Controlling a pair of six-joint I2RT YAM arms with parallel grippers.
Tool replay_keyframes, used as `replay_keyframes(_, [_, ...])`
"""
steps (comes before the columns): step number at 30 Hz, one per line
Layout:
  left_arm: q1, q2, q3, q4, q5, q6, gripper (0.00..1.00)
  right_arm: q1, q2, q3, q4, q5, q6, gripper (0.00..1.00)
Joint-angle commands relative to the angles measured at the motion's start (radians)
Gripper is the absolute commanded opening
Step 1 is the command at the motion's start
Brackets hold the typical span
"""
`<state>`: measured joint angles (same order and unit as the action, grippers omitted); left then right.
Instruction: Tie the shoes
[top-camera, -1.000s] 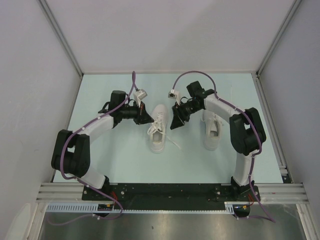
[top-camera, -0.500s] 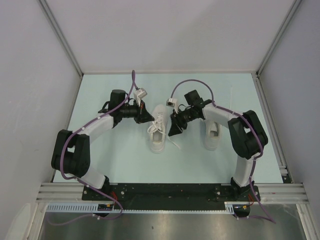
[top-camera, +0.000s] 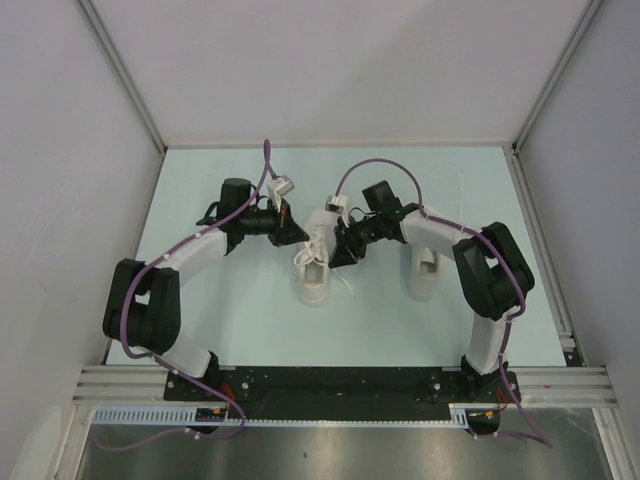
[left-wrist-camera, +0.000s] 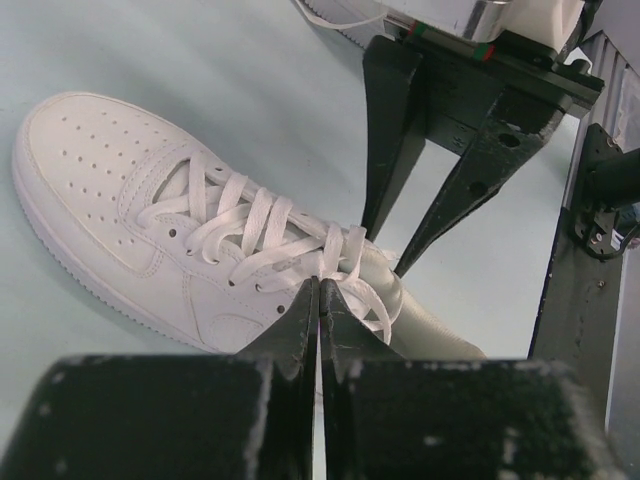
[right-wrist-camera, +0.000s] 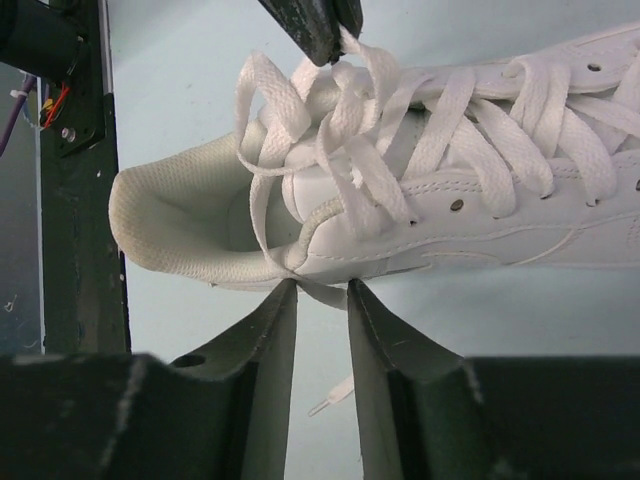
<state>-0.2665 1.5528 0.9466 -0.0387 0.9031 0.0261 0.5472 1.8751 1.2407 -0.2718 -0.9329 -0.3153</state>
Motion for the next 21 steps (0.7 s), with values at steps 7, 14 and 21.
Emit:
replay_keyframes(7, [-0.013,-0.008,0.069,0.004,0.054,0.043,0.00,-0.007,-0.063,-0.003,0.039,-0.006,0.022,0.00])
replay_keyframes(14, [-0.017,-0.007,0.078,-0.018,0.051,0.084,0.00,-0.030,-0.116,-0.001,0.085,-0.003,0.096,0.00])
replay_keyframes(21, [-0.028,-0.013,0.077,-0.061,0.062,0.153,0.00,-0.020,-0.134,-0.001,0.170,0.028,0.153,0.00])
